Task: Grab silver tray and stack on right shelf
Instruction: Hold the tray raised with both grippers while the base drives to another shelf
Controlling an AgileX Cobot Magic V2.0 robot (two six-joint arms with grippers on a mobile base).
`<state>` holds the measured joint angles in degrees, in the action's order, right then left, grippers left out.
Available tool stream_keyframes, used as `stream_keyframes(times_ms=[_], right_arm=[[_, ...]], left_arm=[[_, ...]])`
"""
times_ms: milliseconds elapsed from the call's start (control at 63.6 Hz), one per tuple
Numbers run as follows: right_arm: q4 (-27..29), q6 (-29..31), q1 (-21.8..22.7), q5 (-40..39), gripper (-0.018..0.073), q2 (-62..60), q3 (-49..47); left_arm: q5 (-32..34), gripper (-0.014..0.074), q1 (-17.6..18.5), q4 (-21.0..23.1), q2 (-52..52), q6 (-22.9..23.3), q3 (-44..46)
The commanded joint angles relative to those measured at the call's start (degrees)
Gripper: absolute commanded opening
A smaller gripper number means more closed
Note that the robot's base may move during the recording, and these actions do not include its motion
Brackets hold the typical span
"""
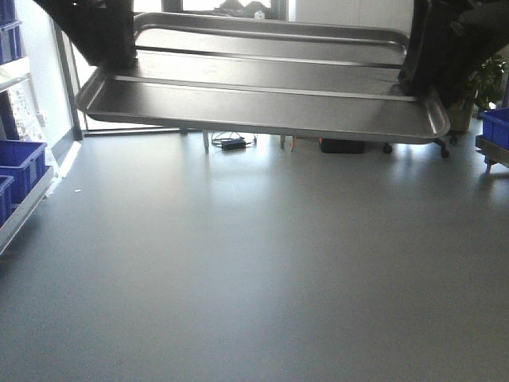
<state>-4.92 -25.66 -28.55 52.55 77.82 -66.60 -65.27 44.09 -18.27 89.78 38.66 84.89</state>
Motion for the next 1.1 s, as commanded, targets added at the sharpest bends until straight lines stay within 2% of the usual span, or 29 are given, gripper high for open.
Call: stream_keyframes(times_ms=[0, 1084], right_arm=[[-0.28, 1.71, -0.07, -2.21, 0.0057, -1.89, -2.12], [-0.28, 1.71, -0.07, -2.21, 0.0057, -1.84, -2.12]], left_arm=[[2.71, -0.0101, 0.35, -1.76, -2.48, 0.15, 2.19], [2.71, -0.0101, 0.35, -1.76, -2.38, 0.15, 2.19]])
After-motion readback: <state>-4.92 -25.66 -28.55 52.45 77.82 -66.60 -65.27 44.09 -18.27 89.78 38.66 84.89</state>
